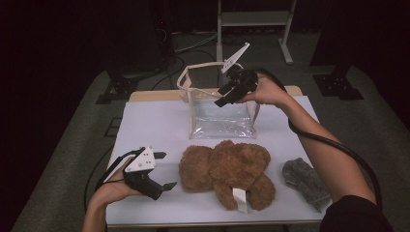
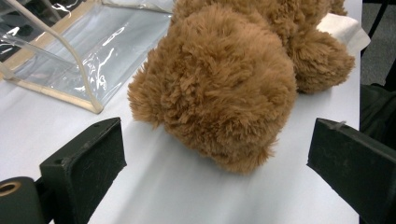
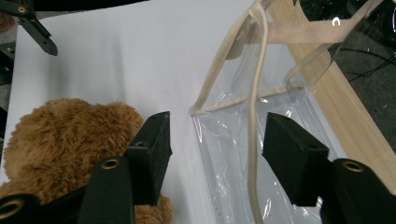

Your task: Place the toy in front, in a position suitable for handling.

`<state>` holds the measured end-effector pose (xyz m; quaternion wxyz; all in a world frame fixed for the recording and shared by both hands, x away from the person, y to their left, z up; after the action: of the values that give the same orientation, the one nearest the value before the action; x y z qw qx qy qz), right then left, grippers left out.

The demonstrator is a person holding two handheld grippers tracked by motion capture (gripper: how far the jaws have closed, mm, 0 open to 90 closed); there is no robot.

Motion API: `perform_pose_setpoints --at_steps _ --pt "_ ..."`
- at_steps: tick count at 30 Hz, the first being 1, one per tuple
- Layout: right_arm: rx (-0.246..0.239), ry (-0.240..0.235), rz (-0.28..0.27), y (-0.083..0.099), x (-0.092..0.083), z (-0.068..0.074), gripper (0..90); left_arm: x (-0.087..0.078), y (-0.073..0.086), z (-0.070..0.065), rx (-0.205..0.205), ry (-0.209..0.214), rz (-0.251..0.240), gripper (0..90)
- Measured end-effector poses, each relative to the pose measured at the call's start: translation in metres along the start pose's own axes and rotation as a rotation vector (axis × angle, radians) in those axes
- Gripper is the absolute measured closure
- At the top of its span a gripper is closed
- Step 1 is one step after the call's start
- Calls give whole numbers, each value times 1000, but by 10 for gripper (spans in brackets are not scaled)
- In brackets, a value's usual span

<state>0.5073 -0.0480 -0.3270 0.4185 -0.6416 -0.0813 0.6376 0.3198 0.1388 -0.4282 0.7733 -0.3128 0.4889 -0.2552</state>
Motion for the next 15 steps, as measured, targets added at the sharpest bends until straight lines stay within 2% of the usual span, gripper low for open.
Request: perform_pose_setpoints --at_steps 5,7,10,12,13,14,15 --pt "13 16 21 2 4 -7 494 -1 1 1 -4 -3 2 33" --pt "21 25 31 3 7 -9 584 -1 1 0 -2 -2 4 33" --pt "18 42 42 5 8 -11 647 -1 2 -1 -2 2 4 33" --pt "23 51 63 8 11 -11 737 -1 1 -2 -2 3 3 33" --pt "23 51 63 8 11 -11 737 -1 1 -1 -2 3 3 33" --pt "27 46 66 9 11 -11 804 -1 2 -1 -4 3 3 33" --pt "27 46 66 9 11 -11 804 -1 2 -1 -4 4 3 33"
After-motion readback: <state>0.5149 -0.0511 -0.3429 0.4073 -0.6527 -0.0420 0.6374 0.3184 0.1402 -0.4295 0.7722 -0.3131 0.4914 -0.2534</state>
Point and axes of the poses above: each handheld gripper's, and its own axes: x roughly forward along the jaws, y roughly out of its underside, z roughly to its left, the point moved 10 cm from there along x, roughly forward along the jaws, and after that the axes turned 14 degrees about x, right-handed, at the moved point
